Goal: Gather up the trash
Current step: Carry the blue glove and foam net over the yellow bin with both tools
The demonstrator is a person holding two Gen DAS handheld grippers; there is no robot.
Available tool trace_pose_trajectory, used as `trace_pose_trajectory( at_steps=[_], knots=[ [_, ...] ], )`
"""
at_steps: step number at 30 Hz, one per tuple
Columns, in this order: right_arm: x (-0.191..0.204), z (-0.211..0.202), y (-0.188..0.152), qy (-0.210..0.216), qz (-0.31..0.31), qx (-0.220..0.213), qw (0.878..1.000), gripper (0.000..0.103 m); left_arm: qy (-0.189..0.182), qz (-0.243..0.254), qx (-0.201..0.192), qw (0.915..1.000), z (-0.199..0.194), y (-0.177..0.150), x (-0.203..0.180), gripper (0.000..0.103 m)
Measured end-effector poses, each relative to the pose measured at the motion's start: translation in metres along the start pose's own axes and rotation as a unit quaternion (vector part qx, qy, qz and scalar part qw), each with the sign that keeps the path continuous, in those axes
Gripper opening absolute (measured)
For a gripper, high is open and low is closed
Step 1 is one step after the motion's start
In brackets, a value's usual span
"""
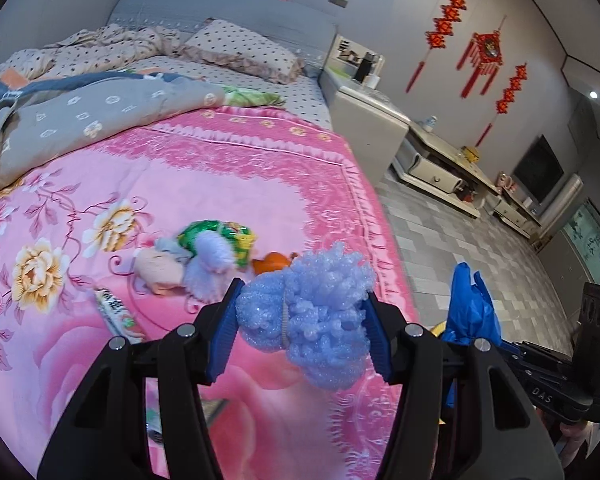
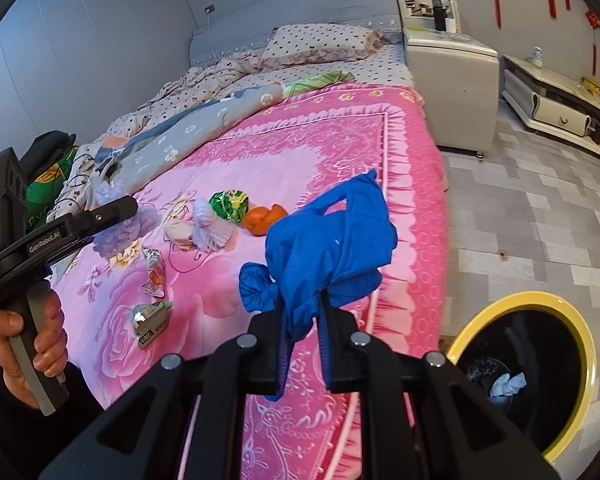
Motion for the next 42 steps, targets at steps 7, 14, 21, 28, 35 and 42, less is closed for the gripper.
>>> trace_pose_trajectory(
  at_steps=[7, 14, 21, 28, 35, 42],
  knots=[
    [-0.034, -0.030, -0.003, -0.021, 0.022, -0.020, 0.999, 0.012, -0.038, 0.030, 0.005, 0.9988, -0.001, -0.007, -0.064, 0.053],
    [-0.071, -0.055, -0.011, -0.045, 0.045, -0.033, 0.997, 0.012, -0.069, 0.055, 0.023, 0.9958, 0.013, -0.022, -0.121, 0.053],
    [-0.107, -0.074, -0.019, -0.062, 0.072, -0.044, 0.994, 0.012, -0.096, 0.077, 0.047, 0.9913, 0.032, -0.040, -0.168, 0.053],
    [-0.143, -0.089, -0.028, -0.078, 0.100, -0.052, 0.991, 0.012, -0.116, 0.101, 0.064, 0.9860, 0.050, -0.054, -0.210, 0.053],
    [-0.173, -0.099, -0.039, -0.091, 0.123, -0.053, 0.987, 0.012, -0.130, 0.121, 0.083, 0.9807, 0.069, -0.068, -0.242, 0.054],
    [-0.201, -0.106, -0.050, -0.104, 0.143, -0.054, 0.983, 0.012, -0.139, 0.134, 0.102, 0.9760, 0.090, -0.081, -0.269, 0.054]
  ],
)
Point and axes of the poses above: each gripper's, at about its wrist camera, not at the fingertips, and z roughly the way its jaws point, x to its left, y to its top, the point moved 10 cm from there along z, roughly the way its jaws point
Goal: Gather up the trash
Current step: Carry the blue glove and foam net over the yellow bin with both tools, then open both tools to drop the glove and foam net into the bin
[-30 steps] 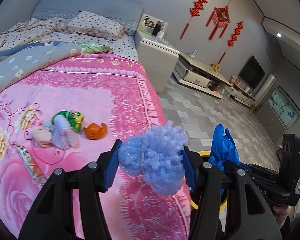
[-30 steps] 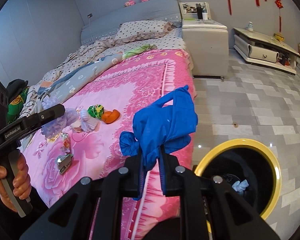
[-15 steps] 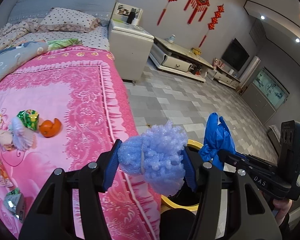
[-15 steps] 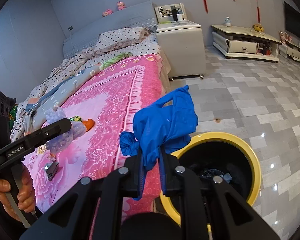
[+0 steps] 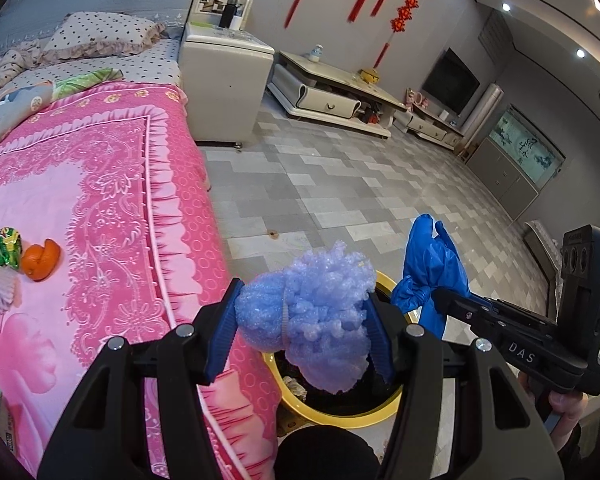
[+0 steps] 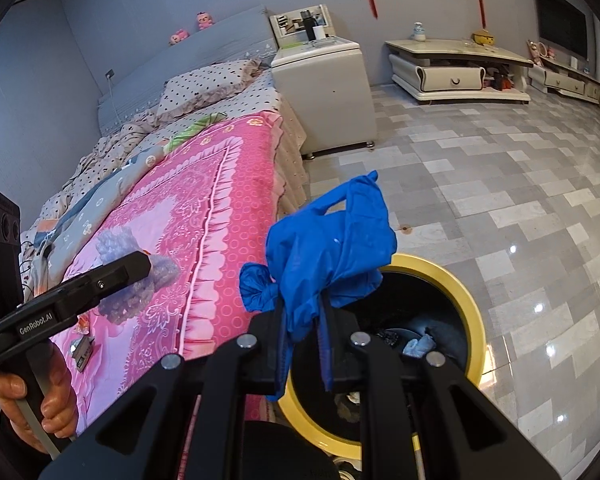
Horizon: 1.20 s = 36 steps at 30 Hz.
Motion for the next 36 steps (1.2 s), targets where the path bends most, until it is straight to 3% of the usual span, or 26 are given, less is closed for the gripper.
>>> trace_pose_trajectory(
  at_steps=[14, 22, 28, 30, 36],
  knots=[
    [-0.043, 0.016, -0.010, -0.017, 0.036, 0.022, 0.999, 0.013, -0.018, 0.002, 0.041, 0.9990, 0.062, -0.018, -0.024, 0.056],
    [-0.061, 0.015, -0.019, -0.031, 0.051, 0.031, 0.998, 0.013, -0.029, 0.011, 0.044, 0.9986, 0.073, -0.021, -0.036, 0.061],
    [-0.074, 0.015, -0.028, -0.048, 0.065, 0.038, 0.996, 0.025, -0.023, 0.007, 0.044, 0.9987, 0.070, -0.024, -0.030, 0.074],
    [-0.077, 0.015, -0.030, -0.053, 0.068, 0.040, 0.995, 0.034, -0.019, 0.001, 0.044, 0.9989, 0.069, -0.025, -0.024, 0.079],
    [-0.077, 0.013, -0.035, -0.054, 0.074, 0.040, 0.995, 0.035, 0.004, -0.004, 0.031, 0.9995, 0.057, -0.023, -0.004, 0.087]
  ],
)
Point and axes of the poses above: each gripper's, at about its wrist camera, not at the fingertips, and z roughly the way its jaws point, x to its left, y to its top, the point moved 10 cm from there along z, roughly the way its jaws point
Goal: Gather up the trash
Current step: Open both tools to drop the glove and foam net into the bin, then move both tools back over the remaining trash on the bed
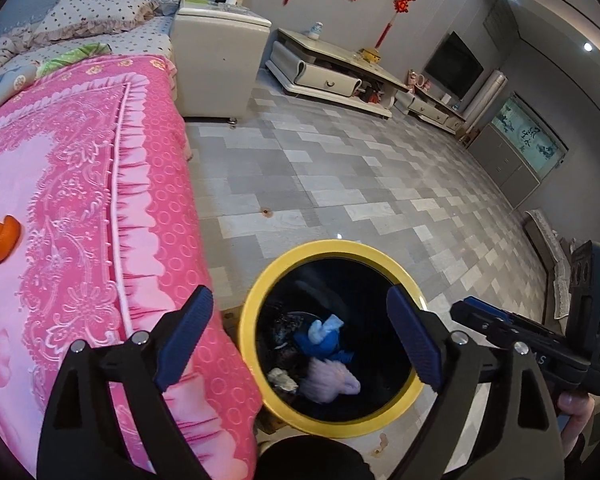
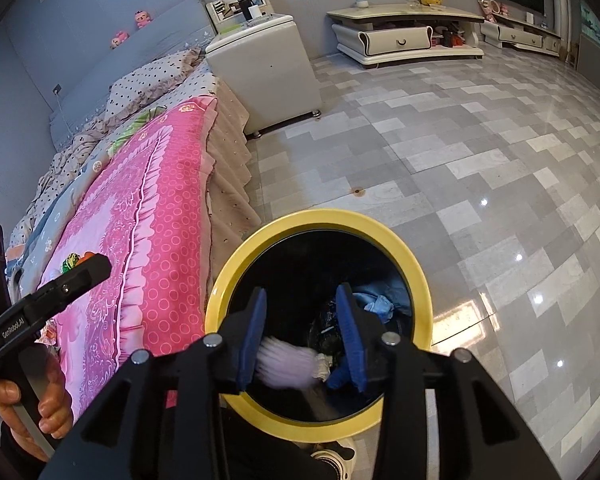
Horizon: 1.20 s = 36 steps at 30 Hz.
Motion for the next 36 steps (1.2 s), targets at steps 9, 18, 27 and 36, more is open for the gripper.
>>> trace_pose_trajectory(
  at_steps=[9, 18, 27, 36],
  knots=[
    [0.029, -0.002, 0.002, 0.020, -0.015, -0.003, 1.000, 0.042, 0.055, -0.013, -0.026, 0.9981, -0.036, 0.005, 0.056, 0.092],
    [0.098, 0.001, 0.009, 0.061, -0.058, -0.006, 0.996, 0.049, 0.112, -0.038, -0.053, 0.9916, -0.092, 0.005, 0.129, 0.092],
    [0.182, 0.002, 0.016, 0.111, -0.105, -0.013, 0.988, 0.058, 0.179, -0.078, -0.067, 0.9785, -0.151, -0.009, 0.220, 0.092],
    [0.267, 0.019, 0.010, 0.159, -0.154, 0.009, 0.975, 0.060, 0.215, -0.132, -0.073, 0.9649, -0.211, -0.050, 0.296, 0.092]
  ],
)
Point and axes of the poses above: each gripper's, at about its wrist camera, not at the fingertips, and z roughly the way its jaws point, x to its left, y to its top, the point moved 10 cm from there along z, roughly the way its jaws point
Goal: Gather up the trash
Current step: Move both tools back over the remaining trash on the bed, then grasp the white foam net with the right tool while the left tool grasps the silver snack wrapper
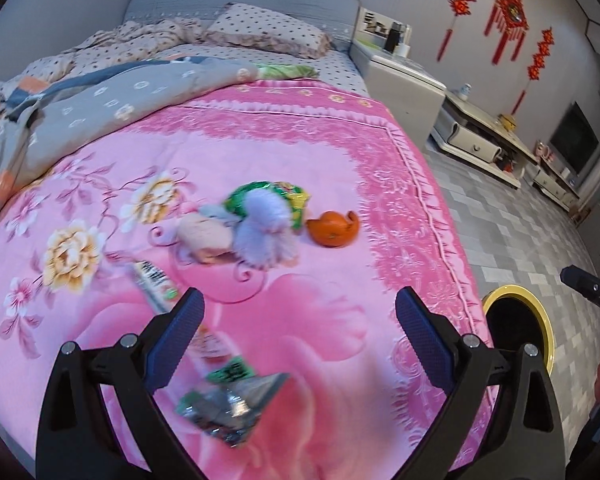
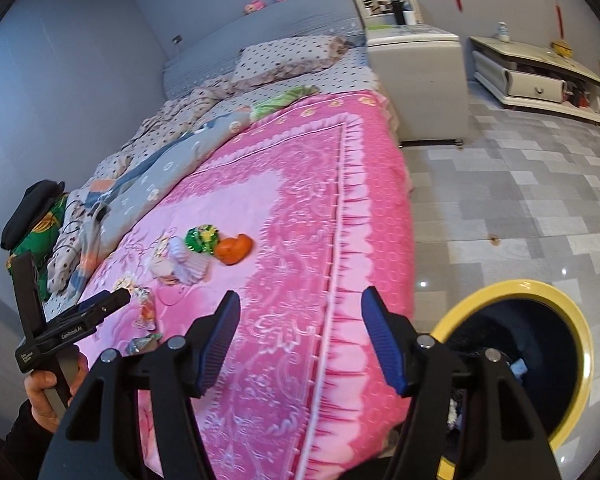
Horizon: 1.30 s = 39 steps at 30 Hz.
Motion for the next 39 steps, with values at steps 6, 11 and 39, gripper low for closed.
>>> trace_pose_trajectory(
  at_steps=[6, 11, 39],
  knots=[
    [0.052, 0.036, 0.006, 0.035, -0.030, 0.032, 0.998, 0.062, 0.008, -0.007, -0.002, 0.9999, -0.023, -0.018, 0.035, 0.092],
    [0.094, 0.068, 0.006, 0.056, -0.059, 0.061, 0.995, 0.063, 0.000, -0.015, 0.000, 0.9999, -0.036, -0.034, 0.047, 0.092],
    [0.184, 0.248, -0.010, 0.060, -0.115, 0.181, 0.975, 0.070, 0.022, 0.005, 0.041, 0.9989, 0.021, -0.077, 0.057, 0.092]
  ],
)
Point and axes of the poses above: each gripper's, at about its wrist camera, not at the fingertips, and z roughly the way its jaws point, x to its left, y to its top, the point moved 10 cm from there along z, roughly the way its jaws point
